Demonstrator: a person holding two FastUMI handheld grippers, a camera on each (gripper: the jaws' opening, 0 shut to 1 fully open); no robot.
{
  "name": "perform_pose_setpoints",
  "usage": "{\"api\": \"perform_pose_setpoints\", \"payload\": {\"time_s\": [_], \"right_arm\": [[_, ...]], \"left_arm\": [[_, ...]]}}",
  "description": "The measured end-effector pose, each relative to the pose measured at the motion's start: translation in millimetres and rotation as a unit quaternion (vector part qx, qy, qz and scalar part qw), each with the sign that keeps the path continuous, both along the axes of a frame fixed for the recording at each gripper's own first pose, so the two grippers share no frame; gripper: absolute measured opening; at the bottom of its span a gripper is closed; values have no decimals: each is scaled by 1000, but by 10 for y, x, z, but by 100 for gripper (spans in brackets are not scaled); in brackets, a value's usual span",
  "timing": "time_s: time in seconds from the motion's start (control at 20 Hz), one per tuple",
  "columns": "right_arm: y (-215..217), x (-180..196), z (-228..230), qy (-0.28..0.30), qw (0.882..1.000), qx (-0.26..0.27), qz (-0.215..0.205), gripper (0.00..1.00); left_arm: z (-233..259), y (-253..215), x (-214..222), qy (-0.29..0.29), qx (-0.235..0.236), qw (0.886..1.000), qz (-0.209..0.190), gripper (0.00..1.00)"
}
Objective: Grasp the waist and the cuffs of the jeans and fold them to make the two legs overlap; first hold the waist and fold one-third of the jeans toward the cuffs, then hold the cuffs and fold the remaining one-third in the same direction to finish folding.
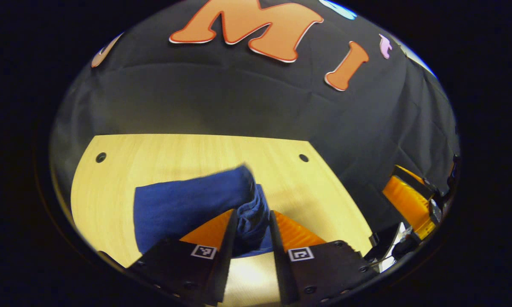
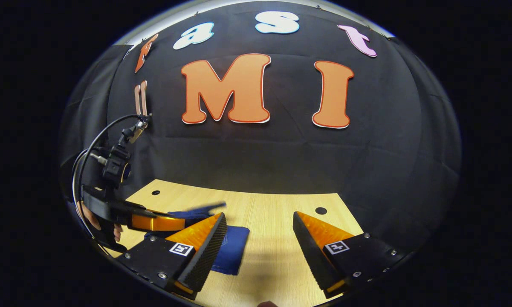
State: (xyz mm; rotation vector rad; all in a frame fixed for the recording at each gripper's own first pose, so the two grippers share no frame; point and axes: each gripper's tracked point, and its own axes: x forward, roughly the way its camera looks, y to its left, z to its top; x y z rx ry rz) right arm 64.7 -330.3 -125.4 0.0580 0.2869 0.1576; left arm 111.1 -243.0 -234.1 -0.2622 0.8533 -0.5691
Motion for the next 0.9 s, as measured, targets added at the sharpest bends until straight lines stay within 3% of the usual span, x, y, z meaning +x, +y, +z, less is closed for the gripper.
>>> {"api": "perform_pose_setpoints", "payload": {"time_s": [0.2,0.4,0.55,0.8,0.9], "right_arm": [[125,52,100,-13,1000,-2,12,96],[334,86,428,-67,998,-13,17,96],[528,90,751,-119,993,-18,20,96],[835,12,1164,-173,984,9,33,96],[890,-27,1259,-192,981,3,33,95]], "left_arm": [[330,128,47,-60,21,998,8,70],[933,498,162,-158,40,985,56,87],[1382,867,109,-231,72,965,100,89],[2203,1442,-265,-348,102,915,175,92],[2320,1526,-377,-363,99,907,189,95]]}}
